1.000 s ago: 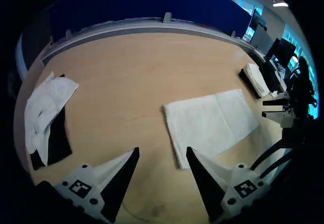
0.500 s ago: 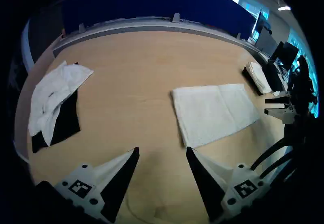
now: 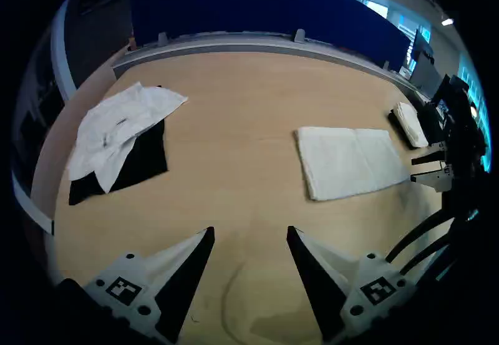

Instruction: Fold towel

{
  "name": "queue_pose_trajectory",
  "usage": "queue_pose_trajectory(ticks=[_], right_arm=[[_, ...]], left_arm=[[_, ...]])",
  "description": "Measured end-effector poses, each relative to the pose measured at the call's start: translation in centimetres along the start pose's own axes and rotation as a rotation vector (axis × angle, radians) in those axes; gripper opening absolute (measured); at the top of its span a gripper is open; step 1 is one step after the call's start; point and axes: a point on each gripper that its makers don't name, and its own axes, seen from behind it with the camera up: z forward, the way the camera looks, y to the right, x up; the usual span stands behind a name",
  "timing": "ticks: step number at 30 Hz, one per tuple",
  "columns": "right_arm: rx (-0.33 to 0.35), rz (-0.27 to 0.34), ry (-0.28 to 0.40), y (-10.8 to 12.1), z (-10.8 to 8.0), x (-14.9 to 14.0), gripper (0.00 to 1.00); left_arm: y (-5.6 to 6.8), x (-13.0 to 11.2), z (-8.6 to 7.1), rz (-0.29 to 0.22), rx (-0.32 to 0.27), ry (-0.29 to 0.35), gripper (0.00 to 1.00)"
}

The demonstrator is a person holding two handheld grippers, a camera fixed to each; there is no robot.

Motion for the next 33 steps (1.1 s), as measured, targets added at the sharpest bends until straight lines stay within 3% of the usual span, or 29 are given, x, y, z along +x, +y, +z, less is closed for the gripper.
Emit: queue_pose_trajectory(ticks=[6,12,20,24,33], right_arm=[[0.013,-0.047,-0.037,0.2,0.4,-0.7,0.81],[0.021,-0.057,-0.048,0.2,0.7,-0.9,0.80],[0.022,-0.068,-0.058,-0.1,1.2,-1.3,0.76],[0.017,-0.076,-0.065,-0.1,1.4,-1.6,0.69],[0.018,-0.071,-0.070,0.2,1.6,-1.9,0.33]], left_arm=[[-1.9,-2.3,-2.1,-0.034,0.043,-0.012,0.85],[-3.3,-3.7,-3.2,-0.067,0.068,-0.024,0.85],[-3.5,-3.3,-3.4,-0.060,0.072,-0.014,0.85],[-3.3,-3.3,-3.4,-0.059,0.068,-0.015,0.85],[-3.0,-3.6,-3.4,-0.058,0.064,-0.023,0.85]])
